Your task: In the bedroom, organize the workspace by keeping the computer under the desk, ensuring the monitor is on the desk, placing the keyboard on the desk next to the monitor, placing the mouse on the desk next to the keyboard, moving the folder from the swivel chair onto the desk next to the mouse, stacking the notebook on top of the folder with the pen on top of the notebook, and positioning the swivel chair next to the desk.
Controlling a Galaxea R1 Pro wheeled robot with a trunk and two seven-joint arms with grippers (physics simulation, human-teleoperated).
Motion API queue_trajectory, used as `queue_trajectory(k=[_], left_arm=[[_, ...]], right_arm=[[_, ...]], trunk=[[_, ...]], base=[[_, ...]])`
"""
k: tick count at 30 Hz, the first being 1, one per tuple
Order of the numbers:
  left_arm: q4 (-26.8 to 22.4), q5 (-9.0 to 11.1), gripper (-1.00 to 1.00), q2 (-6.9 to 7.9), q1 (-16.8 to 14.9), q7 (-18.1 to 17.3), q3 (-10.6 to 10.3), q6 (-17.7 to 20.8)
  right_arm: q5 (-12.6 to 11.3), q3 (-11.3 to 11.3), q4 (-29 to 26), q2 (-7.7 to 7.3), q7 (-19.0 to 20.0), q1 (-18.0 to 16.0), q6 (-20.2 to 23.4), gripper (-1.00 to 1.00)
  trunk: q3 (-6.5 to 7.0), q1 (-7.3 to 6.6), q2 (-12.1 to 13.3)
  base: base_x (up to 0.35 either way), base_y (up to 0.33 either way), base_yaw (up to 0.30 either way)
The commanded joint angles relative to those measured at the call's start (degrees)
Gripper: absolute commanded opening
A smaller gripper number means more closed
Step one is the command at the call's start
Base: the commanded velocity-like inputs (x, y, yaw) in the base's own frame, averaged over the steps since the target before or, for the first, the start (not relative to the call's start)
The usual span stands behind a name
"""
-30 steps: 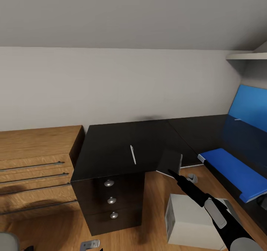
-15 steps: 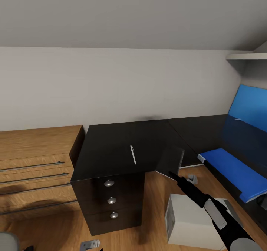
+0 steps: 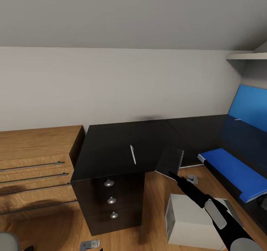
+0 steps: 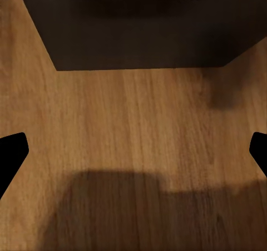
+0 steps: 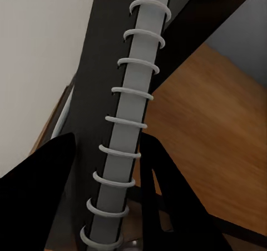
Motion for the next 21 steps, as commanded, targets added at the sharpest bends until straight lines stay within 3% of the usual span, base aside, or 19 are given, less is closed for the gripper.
queue_trajectory(k=[1, 7, 21], left_arm=[[-0.19, -0.26, 1.0, -0.06, -0.03, -0.43, 0.48, -0.08], [-0.16, -0.26, 1.0, -0.03, -0.03, -0.43, 0.48, -0.09], [-0.17, -0.26, 1.0, -0.02, -0.03, -0.4, 0.48, -0.2]], right_arm=[[-0.39, 0.05, 0.02, -0.02, 0.03, -0.02, 0.49, -1.0], [-0.39, 0.04, -0.01, -0.01, 0.02, -0.02, 0.49, -1.0], [-0.51, -0.09, -0.3, -0.3, -0.14, -0.02, 1.13, -1.0]], trunk=[[-0.06, -0.01, -0.02], [-0.06, -0.01, -0.02], [2.46, -3.08, 5.59]], base=[[0.0, 0.0, 0.0], [0.0, 0.0, 0.0], [0.0, 0.0, 0.0]])
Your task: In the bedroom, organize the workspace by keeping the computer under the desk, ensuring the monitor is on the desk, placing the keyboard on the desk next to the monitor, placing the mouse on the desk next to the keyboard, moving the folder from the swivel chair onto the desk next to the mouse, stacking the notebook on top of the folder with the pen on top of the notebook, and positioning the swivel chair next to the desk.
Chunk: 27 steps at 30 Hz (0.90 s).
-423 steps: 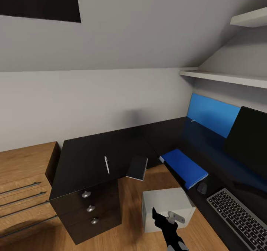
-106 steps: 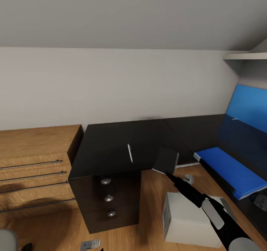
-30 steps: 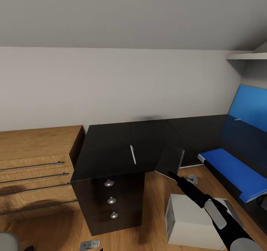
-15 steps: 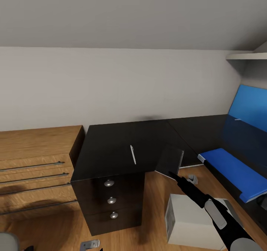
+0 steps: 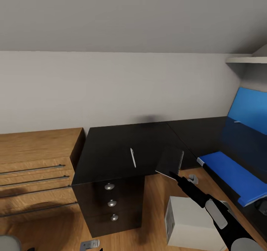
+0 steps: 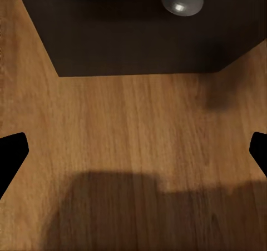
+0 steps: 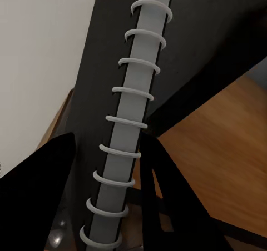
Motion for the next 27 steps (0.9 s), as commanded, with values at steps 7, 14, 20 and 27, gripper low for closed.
queue_trajectory(k=[7, 14, 20, 27], left_arm=[[-0.17, -0.26, 1.0, -0.08, -0.03, -0.39, 0.48, -0.13], [-0.16, -0.26, 1.0, -0.09, -0.03, -0.38, 0.48, -0.13], [-0.16, -0.26, 1.0, -0.09, -0.03, -0.38, 0.48, -0.12], [-0.17, -0.29, 1.0, -0.09, -0.03, -0.38, 0.46, -0.13]], right_arm=[[-0.57, -0.76, -0.23, -0.07, 0.04, -0.03, 4.24, -1.0], [-0.49, -3.78, -3.96, -0.15, -2.65, -0.03, 14.94, -1.0], [-0.37, -4.11, -9.31, -0.86, -11.08, -0.03, 21.42, -1.0], [-0.16, -4.18, -13.93, -3.47, -15.19, -0.03, 28.1, -1.0]], trunk=[[1.21, -1.55, 2.8], [2.46, -3.09, 5.6], [3.54, -4.41, 8.01], [4.8, -5.94, 10.82]], base=[[0.0, 0.0, 0.0], [0.0, 0.0, 0.0], [0.0, 0.0, 0.0], [0.0, 0.0, 0.0]])
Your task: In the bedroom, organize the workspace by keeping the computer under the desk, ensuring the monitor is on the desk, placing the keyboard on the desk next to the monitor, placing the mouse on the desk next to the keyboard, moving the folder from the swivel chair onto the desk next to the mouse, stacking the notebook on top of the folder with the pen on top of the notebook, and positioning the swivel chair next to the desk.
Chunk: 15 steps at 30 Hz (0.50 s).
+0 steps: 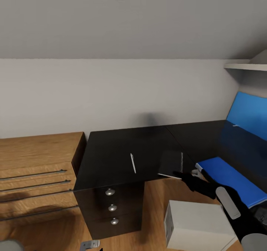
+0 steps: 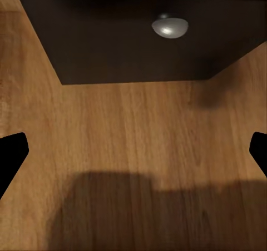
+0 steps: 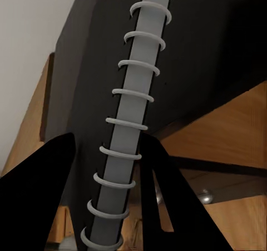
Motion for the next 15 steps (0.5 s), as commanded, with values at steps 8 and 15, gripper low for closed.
queue_trajectory(k=[8, 15], left_arm=[[-0.17, -0.3, 1.0, -0.06, -0.03, -0.43, 0.5, -0.05], [-0.18, -0.3, 1.0, -0.06, -0.03, -0.43, 0.5, -0.02]], right_arm=[[-0.16, -0.19, -0.79, -0.94, 0.73, -0.03, 1.73, -1.0], [-0.33, -0.27, -0.82, -1.09, 1.21, -0.03, 2.12, -1.0]], trunk=[[1.38, -1.77, 3.2], [2.64, -3.3, 6.0]], base=[[0.0, 0.0, 0.0], [0.0, 0.0, -0.016]])
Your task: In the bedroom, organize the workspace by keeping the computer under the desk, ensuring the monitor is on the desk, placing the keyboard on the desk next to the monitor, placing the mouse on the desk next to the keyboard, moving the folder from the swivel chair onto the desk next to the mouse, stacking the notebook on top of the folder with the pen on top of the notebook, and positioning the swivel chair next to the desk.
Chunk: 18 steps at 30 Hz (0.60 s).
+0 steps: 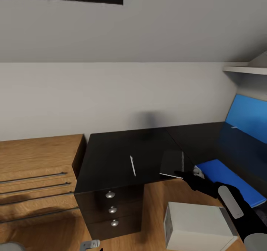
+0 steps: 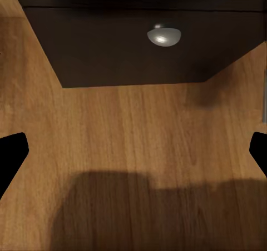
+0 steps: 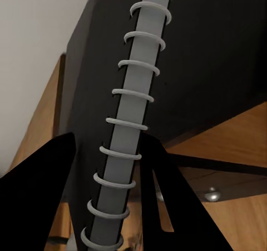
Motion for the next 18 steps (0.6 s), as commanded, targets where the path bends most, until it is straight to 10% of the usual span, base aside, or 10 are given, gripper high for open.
queue_trajectory(k=[1, 18], left_arm=[[-0.17, -0.25, 1.0, -0.05, -0.02, -0.44, 0.48, -0.08], [-0.2, -0.28, 1.0, -0.05, -0.02, -0.44, 0.48, 0.1]], right_arm=[[0.11, -0.11, 0.02, 0.01, 0.21, -0.04, 0.33, -1.0], [0.0, -0.12, -0.39, -0.23, 0.42, -0.04, 0.39, -1.0]], trunk=[[0.13, -0.23, 0.38], [0.49, -0.67, 1.19]], base=[[0.0, 0.0, -0.123], [0.0, 0.0, -0.246]])
